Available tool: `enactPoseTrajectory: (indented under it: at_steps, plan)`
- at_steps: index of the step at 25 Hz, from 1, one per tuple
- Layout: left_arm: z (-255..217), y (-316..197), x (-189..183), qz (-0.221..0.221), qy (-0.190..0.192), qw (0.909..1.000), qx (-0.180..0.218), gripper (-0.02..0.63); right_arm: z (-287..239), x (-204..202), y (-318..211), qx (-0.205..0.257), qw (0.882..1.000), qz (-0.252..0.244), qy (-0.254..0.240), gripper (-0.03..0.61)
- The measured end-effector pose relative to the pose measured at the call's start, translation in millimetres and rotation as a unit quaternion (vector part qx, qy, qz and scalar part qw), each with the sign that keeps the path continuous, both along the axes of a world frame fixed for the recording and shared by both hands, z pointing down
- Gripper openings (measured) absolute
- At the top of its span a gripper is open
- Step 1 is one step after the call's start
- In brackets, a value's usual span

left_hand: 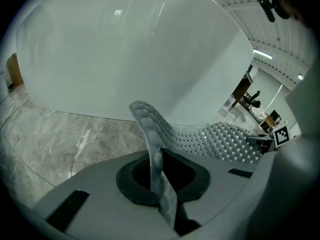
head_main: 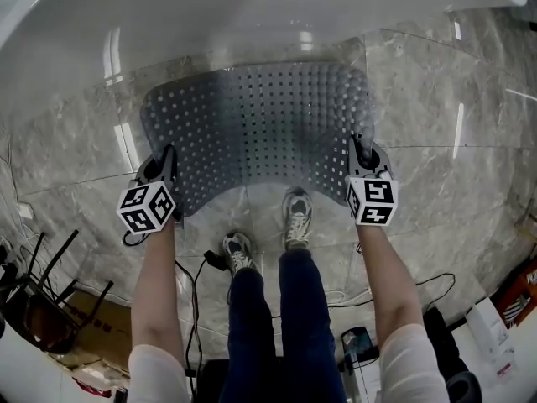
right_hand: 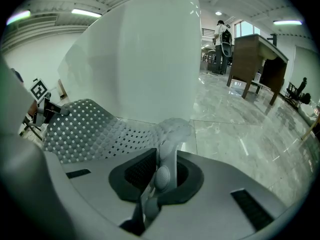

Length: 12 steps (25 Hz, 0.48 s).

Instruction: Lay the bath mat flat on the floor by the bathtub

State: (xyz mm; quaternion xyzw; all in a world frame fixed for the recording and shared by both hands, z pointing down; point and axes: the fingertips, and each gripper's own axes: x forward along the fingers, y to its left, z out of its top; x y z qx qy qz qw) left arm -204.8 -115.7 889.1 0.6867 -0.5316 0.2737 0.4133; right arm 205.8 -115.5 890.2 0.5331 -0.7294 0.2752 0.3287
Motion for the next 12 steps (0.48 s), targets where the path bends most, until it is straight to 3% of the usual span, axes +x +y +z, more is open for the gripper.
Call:
enactPoseTrajectory:
  at_steps: [12]
  plan:
    - [29,-8,0,-0.001,-0.018,0.9998,-0.010,0.041,28,11,0,-0.006,1.000,0.003,0.014,0.038]
